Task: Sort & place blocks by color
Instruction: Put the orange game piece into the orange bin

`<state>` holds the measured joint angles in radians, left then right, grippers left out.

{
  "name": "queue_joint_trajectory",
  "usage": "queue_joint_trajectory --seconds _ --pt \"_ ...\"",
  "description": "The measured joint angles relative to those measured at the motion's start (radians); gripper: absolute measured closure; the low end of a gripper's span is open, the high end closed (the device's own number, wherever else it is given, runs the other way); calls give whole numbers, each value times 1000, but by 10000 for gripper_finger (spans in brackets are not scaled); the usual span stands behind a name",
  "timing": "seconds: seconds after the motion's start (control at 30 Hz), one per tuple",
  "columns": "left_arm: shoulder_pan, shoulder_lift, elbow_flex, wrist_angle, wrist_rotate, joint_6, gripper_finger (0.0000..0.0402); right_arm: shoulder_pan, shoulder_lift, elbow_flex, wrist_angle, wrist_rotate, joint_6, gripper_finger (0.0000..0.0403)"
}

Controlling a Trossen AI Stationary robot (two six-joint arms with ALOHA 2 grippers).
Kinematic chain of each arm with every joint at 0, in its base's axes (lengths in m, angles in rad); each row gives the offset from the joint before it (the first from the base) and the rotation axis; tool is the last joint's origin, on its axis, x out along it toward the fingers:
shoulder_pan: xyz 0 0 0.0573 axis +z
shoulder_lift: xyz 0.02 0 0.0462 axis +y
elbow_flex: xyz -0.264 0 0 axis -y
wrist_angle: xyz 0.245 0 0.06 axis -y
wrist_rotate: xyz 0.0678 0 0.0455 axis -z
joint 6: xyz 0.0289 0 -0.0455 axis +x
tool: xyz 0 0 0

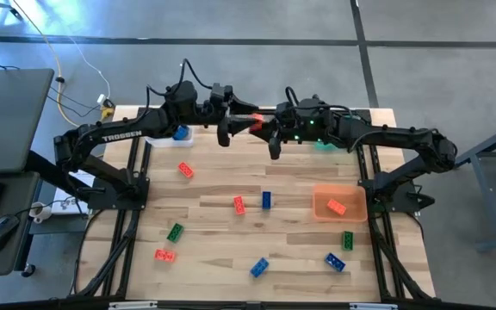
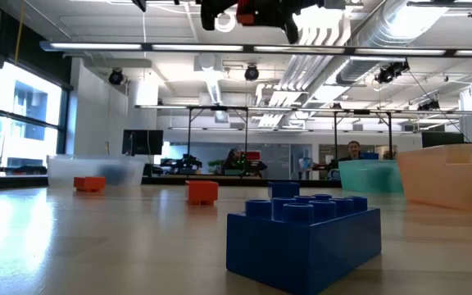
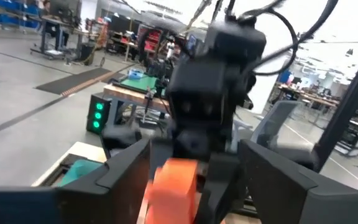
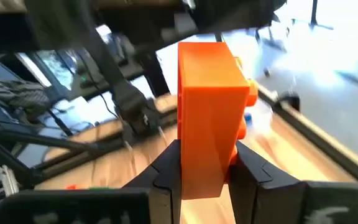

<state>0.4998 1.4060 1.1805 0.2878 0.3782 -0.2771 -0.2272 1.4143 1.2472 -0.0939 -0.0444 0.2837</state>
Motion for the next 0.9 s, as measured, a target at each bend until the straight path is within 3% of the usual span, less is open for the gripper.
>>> queue_joint_trajectory --seconds 0.4,0.9 --pt "57 -21 0 -76 7 -8 167 40 0 -1 -389 15 193 333" --pt "57 -21 0 -275 3 23 167 245 0 -1 -976 159 536 328"
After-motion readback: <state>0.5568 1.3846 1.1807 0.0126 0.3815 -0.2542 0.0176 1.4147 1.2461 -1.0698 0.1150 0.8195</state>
